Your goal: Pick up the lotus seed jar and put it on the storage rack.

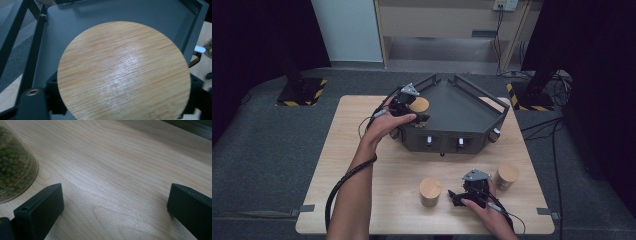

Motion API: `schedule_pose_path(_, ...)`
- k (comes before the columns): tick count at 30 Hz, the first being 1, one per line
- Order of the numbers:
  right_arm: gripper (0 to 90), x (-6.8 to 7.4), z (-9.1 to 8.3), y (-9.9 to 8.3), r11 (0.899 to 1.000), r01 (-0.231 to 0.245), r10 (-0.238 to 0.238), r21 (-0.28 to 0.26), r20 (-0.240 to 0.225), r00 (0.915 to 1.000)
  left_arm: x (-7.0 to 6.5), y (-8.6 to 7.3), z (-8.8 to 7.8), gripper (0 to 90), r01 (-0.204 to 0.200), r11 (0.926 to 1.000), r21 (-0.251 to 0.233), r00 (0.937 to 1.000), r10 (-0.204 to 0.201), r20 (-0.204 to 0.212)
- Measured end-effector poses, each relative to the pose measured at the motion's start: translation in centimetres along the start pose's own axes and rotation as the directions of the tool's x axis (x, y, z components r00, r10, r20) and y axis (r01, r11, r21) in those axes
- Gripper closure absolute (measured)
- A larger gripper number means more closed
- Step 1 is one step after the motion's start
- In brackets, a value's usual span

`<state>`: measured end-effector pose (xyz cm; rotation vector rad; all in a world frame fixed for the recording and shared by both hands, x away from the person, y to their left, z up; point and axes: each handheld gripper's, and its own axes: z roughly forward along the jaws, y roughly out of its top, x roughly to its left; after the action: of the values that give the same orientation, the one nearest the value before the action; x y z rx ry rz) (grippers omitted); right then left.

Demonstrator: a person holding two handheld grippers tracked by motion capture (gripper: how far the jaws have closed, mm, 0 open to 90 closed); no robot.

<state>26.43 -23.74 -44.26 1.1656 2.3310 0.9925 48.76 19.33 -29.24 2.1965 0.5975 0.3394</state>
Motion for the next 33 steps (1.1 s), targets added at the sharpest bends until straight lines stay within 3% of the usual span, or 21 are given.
schedule_pose_path(5, 1.0, 0.0, 0.0, 0.0, 1.0, 0.0, 0.0, 0.0, 0.0, 1.0, -0.7, -0.2, -1.0, 7.5, 0.003, 1.0, -0.008, 0.9994, -0.003, -0.035)
schedule_pose_path(13, 1.0, 0.0, 0.0, 0.0, 1.0, 0.0, 0.0, -0.001, 0.0, 1.0, -1.9, -1.3, -2.8, 6.2, -0.014, 0.9996, -0.026, 0.9968, 0.011, -0.079)
schedule_pose_path(22, 1.0, 0.0, 0.0, 0.0, 1.0, -0.002, 0.002, -0.002, 0.0, 1.0, -2.8, -4.1, -4.3, 4.4, 0.027, 0.9978, -0.061, 0.9949, -0.033, -0.095)
schedule_pose_path(33, 0.9, 0.0, 0.0, 0.0, 1.0, -0.004, 0.004, -0.001, 0.0, 1.0, -4.5, -5.8, -5.5, 3.7, 0.042, 0.9957, -0.082, 0.9911, -0.052, -0.123)
